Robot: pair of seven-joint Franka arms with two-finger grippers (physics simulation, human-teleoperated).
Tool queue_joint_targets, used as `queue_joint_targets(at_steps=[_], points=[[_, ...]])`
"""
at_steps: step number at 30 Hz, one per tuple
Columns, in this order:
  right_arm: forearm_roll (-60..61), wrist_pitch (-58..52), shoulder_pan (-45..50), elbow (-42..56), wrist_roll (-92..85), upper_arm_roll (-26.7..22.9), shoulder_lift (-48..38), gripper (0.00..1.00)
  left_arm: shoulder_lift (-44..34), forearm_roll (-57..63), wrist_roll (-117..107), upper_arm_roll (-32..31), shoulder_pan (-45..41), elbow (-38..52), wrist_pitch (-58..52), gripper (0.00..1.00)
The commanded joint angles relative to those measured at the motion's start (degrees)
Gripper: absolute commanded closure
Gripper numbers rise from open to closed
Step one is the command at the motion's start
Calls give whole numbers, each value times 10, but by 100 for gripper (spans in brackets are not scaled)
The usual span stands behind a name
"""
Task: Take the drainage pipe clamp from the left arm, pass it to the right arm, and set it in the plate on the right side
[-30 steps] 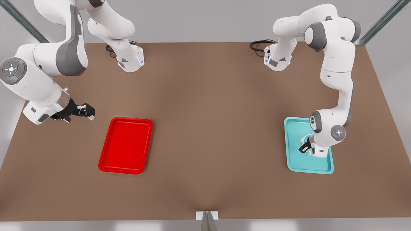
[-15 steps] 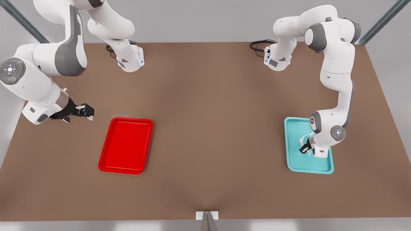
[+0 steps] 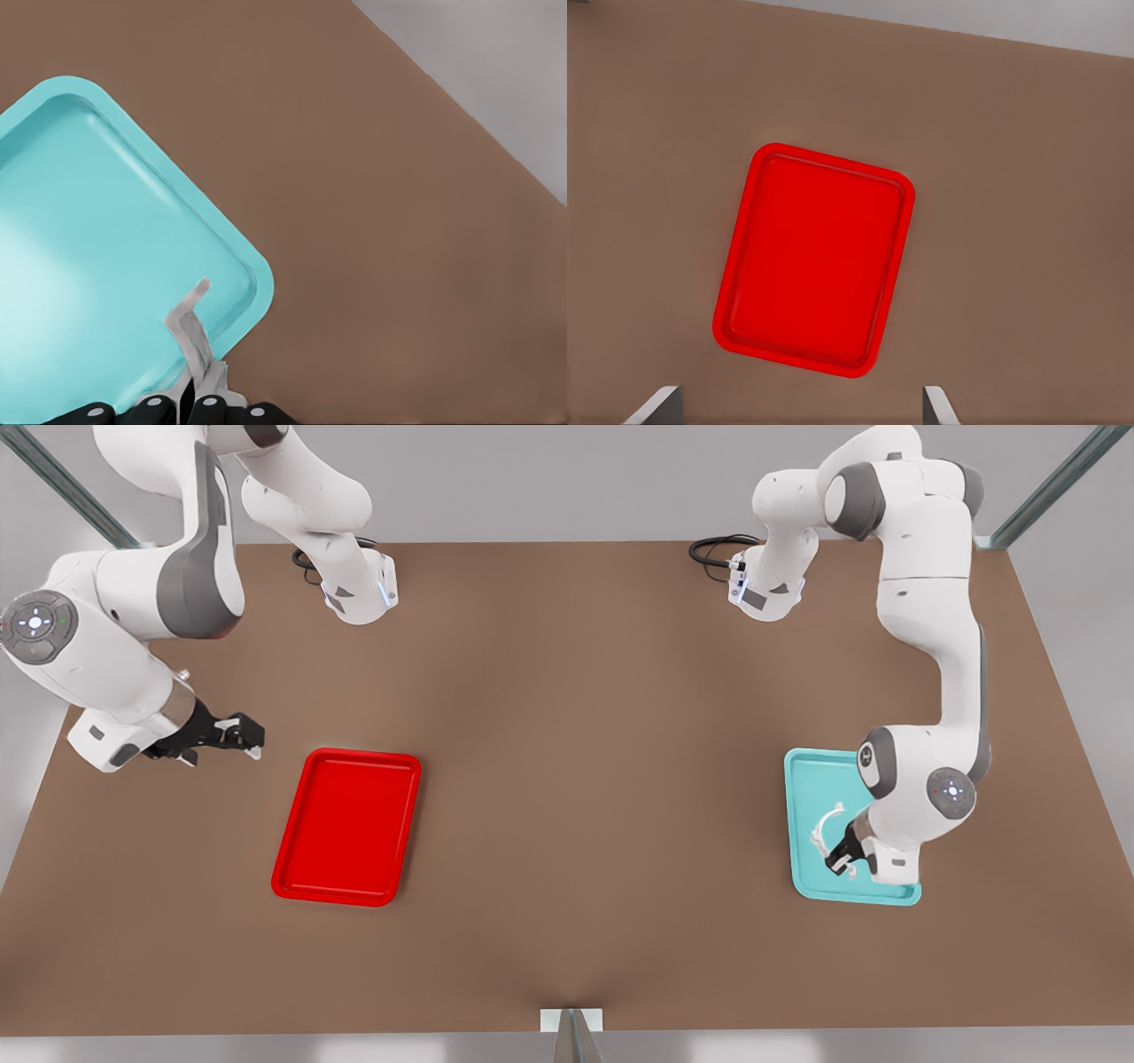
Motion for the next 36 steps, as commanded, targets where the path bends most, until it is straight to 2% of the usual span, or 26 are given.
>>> queue_joint_targets(at_steps=[1, 4, 7, 9, 11, 15, 19, 25, 36], points=[[0, 5, 2, 1, 0, 2, 3, 0, -2, -57, -480, 0, -41, 44, -166, 79], [-1, 22, 14, 42, 28, 36, 32, 0, 18, -122, -818, 0, -149, 122, -171, 79], [-3, 31, 85, 138, 160, 37, 100, 0, 19, -139, -1153, 1, -248, 151, -36, 79], [-3, 40, 95, 142, 195, 38, 115, 0, 18, -139, -1274, 2, -266, 154, 12, 79], [-3, 100, 155, 146, 238, 37, 162, 0, 24, -138, -1384, 3, -288, 160, 72, 79], [-31, 95, 229, 126, 301, 37, 162, 0, 52, -139, -1524, 2, -312, 160, 179, 79], [-32, 105, 239, 117, 318, 37, 165, 0, 63, -139, -1522, 2, -324, 160, 186, 79], [-26, 210, 258, 122, 345, 37, 200, 0, 83, -142, -1451, -26, -323, 160, 181, 79], [-56, 234, 292, 111, 343, 37, 230, 0, 83, -146, -1354, -49, -322, 156, 157, 79]])
